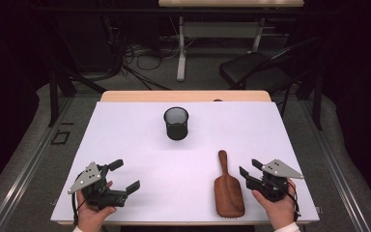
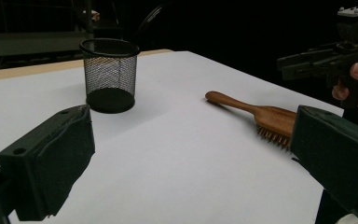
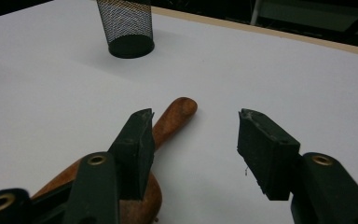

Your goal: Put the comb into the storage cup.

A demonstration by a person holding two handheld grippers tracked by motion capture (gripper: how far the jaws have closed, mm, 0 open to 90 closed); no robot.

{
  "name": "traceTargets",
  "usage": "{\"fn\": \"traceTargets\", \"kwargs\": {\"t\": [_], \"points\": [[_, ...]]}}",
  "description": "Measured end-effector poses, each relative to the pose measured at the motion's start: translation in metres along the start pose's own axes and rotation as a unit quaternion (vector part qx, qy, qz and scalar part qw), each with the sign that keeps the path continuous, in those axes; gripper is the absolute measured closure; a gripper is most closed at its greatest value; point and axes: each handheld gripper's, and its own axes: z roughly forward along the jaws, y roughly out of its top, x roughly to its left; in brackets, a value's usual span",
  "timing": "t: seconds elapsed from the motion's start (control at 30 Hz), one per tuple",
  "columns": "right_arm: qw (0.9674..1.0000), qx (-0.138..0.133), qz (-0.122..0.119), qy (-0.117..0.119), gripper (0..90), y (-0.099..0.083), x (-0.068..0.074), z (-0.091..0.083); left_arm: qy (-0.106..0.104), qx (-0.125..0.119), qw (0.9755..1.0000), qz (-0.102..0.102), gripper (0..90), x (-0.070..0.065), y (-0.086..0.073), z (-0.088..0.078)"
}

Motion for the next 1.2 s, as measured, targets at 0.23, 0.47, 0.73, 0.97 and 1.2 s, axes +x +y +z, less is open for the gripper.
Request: {"fn": "traceTargets", "kwargs": {"t": [0.23,0.47,0.73,0.97,1.2], "points": [[0.9999,0.010,-0.005,0.009,51.6,0.010,0.008,0.018,0.005,-0.002,1.0000,-0.004,0.3,0.001,0.000,0.001],[0.9987,0.041,-0.009,0.029,62.1,0.024,0.011,0.033,0.013,-0.001,0.9999,-0.007,0.3,0.002,-0.001,0.000],[0.9951,0.085,-0.028,0.042,81.1,0.025,0.014,0.055,0.019,0.010,0.9998,-0.003,0.4,0.001,-0.002,0.001],[0.9903,0.118,-0.027,0.068,90.0,0.026,0.014,0.073,0.023,0.013,0.9996,-0.003,0.4,0.000,-0.003,0.000],[0.9828,0.163,-0.036,0.080,90.0,0.024,0.018,0.093,0.022,0.012,0.9997,-0.006,0.4,0.000,-0.003,0.000]]}}
